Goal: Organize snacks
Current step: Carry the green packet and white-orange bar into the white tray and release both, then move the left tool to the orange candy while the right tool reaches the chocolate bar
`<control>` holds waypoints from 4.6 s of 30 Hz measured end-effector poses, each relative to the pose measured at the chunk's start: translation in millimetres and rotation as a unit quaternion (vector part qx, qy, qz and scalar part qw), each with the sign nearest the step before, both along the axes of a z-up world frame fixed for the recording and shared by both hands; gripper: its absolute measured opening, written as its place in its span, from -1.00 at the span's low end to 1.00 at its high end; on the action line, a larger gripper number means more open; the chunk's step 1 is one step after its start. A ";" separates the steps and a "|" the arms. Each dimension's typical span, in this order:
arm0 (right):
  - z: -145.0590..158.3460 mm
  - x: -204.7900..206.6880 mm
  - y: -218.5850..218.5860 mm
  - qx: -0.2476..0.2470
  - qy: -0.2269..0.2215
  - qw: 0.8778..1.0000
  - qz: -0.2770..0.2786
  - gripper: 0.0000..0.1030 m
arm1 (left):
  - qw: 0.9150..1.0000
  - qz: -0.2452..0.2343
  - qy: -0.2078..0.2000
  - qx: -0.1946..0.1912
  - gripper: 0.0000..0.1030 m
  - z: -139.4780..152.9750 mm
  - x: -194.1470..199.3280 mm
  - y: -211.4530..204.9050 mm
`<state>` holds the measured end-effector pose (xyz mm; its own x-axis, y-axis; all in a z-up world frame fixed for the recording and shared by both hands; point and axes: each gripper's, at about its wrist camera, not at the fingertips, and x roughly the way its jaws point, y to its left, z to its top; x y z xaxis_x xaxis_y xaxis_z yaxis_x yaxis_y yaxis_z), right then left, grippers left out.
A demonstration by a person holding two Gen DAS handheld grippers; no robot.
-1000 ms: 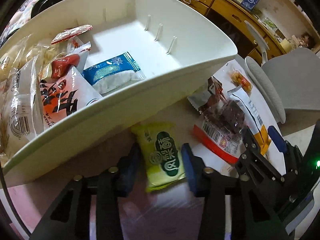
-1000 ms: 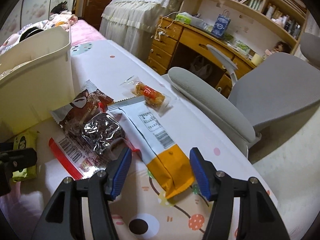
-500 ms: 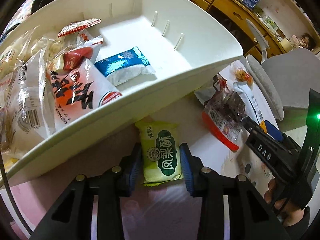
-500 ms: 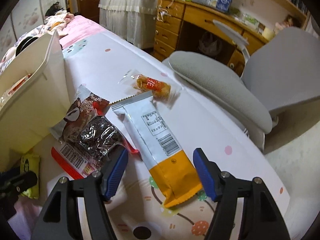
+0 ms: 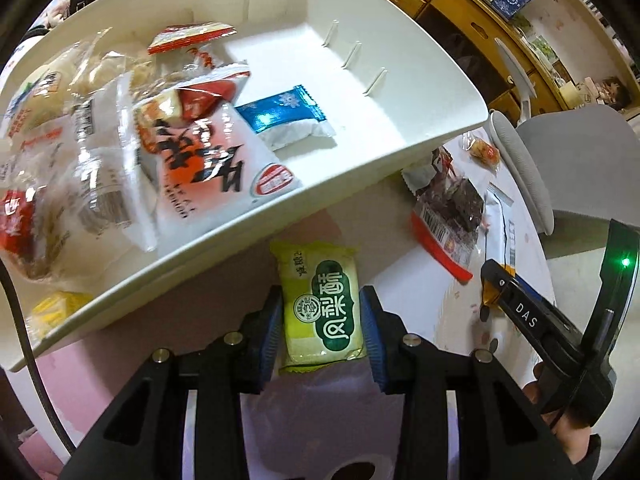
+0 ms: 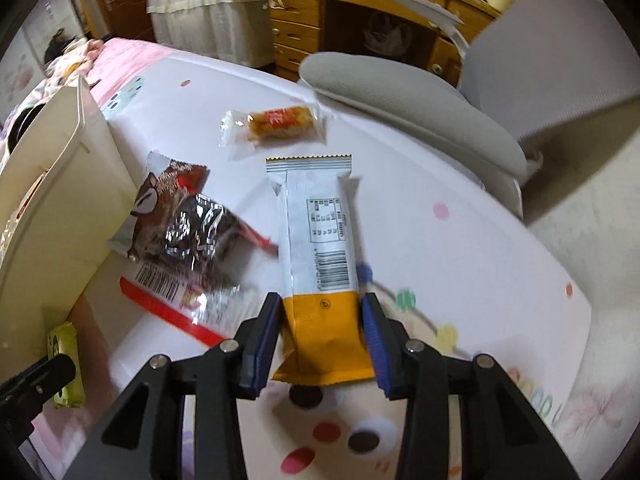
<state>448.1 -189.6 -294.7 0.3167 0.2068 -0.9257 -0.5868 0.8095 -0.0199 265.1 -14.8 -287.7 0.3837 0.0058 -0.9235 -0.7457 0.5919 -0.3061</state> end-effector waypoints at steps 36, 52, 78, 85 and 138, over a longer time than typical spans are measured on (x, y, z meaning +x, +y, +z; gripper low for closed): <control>117.5 -169.1 -30.1 0.172 0.093 0.938 -0.286 -0.37 | 0.970 -0.236 -0.056 -0.013 -0.30 189.1 -29.8 47.1; 147.7 -222.2 97.3 0.201 0.069 0.942 -0.261 -0.37 | 0.941 -0.337 -0.013 0.042 -0.30 191.8 -40.2 156.1; 117.0 -257.6 144.6 0.158 0.013 0.958 -0.241 -0.12 | 0.866 -0.494 -0.053 0.065 0.19 161.4 -23.1 207.9; 126.0 -255.4 111.7 0.160 -0.009 0.949 -0.273 -0.11 | 0.843 -0.531 -0.048 0.066 0.32 181.4 0.7 172.5; -5.2 -49.7 58.8 0.146 -0.148 0.957 -0.201 0.20 | 0.771 -0.623 0.049 0.123 0.57 15.8 313.9 -35.2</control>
<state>398.4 -130.7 -299.9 0.6642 0.2499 -0.7045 -0.2301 0.9651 0.1254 579.0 -50.0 -271.9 0.1602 -0.1316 -0.9783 0.4364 0.8984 -0.0494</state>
